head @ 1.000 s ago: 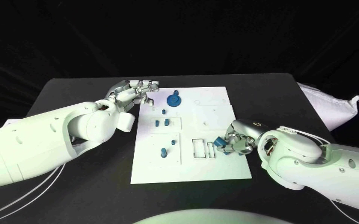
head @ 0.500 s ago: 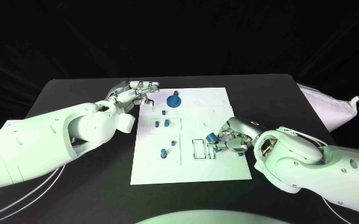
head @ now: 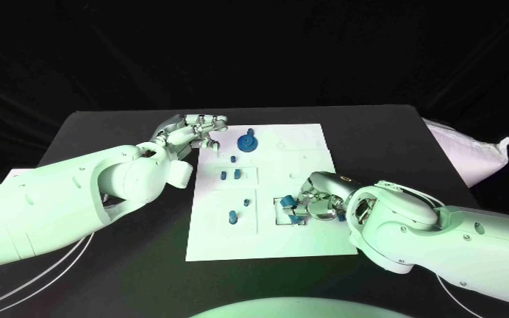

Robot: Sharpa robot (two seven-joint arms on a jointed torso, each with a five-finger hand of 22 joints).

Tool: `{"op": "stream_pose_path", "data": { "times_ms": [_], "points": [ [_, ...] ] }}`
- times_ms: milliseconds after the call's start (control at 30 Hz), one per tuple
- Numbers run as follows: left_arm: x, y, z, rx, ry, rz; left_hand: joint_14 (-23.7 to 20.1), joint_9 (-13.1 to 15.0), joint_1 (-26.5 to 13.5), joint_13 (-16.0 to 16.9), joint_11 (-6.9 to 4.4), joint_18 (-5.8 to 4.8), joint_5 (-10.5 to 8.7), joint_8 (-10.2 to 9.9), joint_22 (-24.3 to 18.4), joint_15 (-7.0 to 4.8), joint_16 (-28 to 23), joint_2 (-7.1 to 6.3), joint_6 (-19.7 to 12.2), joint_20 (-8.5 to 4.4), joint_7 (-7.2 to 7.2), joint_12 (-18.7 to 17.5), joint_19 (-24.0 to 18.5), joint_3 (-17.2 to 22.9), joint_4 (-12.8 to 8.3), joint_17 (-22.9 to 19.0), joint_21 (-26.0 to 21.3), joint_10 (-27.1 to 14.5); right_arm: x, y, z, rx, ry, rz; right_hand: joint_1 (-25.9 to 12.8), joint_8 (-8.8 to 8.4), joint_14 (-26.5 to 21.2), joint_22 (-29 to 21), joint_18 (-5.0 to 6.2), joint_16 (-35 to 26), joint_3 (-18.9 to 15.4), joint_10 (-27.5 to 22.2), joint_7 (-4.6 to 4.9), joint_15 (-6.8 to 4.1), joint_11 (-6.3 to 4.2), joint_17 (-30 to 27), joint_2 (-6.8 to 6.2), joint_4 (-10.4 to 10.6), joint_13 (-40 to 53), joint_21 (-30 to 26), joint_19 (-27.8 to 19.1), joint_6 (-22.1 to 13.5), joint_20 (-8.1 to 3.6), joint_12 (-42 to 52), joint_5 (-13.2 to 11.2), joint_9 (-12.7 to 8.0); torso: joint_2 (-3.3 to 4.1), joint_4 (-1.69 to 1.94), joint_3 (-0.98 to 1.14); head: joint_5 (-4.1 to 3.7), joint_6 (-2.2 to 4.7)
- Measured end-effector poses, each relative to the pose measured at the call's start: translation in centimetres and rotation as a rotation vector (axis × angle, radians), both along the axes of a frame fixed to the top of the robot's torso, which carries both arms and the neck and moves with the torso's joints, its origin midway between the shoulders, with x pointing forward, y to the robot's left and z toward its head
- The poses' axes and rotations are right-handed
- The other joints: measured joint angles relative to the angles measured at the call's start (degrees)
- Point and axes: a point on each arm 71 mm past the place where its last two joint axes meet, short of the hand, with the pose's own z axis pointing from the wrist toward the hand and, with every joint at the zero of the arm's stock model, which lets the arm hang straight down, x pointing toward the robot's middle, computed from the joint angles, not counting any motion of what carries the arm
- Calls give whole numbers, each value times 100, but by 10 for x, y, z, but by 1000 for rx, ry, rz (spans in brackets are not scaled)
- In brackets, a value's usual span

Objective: Assemble the parts on the task board

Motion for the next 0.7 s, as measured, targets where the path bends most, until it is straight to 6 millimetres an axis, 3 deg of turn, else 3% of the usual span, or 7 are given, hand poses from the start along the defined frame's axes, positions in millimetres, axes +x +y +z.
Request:
{"op": "stream_pose_path", "data": {
  "times_ms": [100,167,233,367,533,633,700],
  "points": [
    [0,0,0,0,0,0,0,0,0,0,0,0,0,0,0,0,0,0,0,0,0,0,0,0,0,0,0,0,0,2,-1,-3,5,4,-79,0,-11,0,0,0,-115,44,-51,-11,-43,0,75,0,21,0,0,52,0,0,-176,143,2,-2,0,7,-2],
    [0,0,0,0,0,0,0,0,0,0,0,0,0,0,0,0,0,0,0,0,0,0,0,0,0,0,0,0,1,2,-1,-5,5,4,-209,13,-20,0,0,0,-233,82,-121,-20,-80,0,79,-5,32,0,0,133,0,-2,-495,188,2,-4,3,10,-2],
    [0,0,0,0,0,0,0,0,0,0,2,0,0,0,-1,0,0,0,0,0,0,1,0,0,0,-7,0,-2,1,2,-1,-8,2,0,-393,39,-30,-1,0,0,-392,91,-178,-31,-88,-1,-12,-8,-50,0,0,219,0,-160,-969,224,3,-7,4,12,-2],
    [0,0,0,0,0,-1,-3,0,37,0,21,0,0,23,-12,3,0,37,0,0,0,33,0,6,-39,-30,0,-21,3,1,-1,-11,-11,-6,-772,-32,-19,-1,-1,-68,-618,-45,-137,-19,-17,-1,-244,1,-195,-12,-14,133,14,-409,-1759,225,2,-8,4,12,-2],
    [0,0,0,0,1,-2,-4,0,37,0,21,0,0,22,-13,4,0,37,0,0,0,33,0,6,-39,-30,0,-21,3,2,0,-10,-31,-3,-1213,-32,-8,-1,0,-100,-436,-45,-120,-8,-17,-1,-625,15,-238,-30,-33,117,33,-534,-1895,277,2,-10,7,12,-2],
    [0,0,0,-1,1,-2,-4,0,37,0,21,0,0,22,-13,4,0,37,0,0,0,33,0,6,-39,-30,-1,-21,3,3,1,-10,-41,-1,-1309,-54,-8,-1,0,-100,-259,-45,-120,-8,-17,-1,-720,13,-231,-30,-33,117,33,-534,-1895,298,1,-10,10,12,-2],
    [0,0,0,-1,1,-2,-9,0,37,0,21,0,13,22,-13,9,0,37,0,0,0,33,0,7,-39,-37,-22,-21,3,3,1,-11,-45,1,-1306,-54,-8,-1,0,-100,-151,-45,-121,-8,-17,-2,-718,1,-211,-30,-33,117,33,-534,-1895,313,1,-10,11,12,-2]
  ]
}}
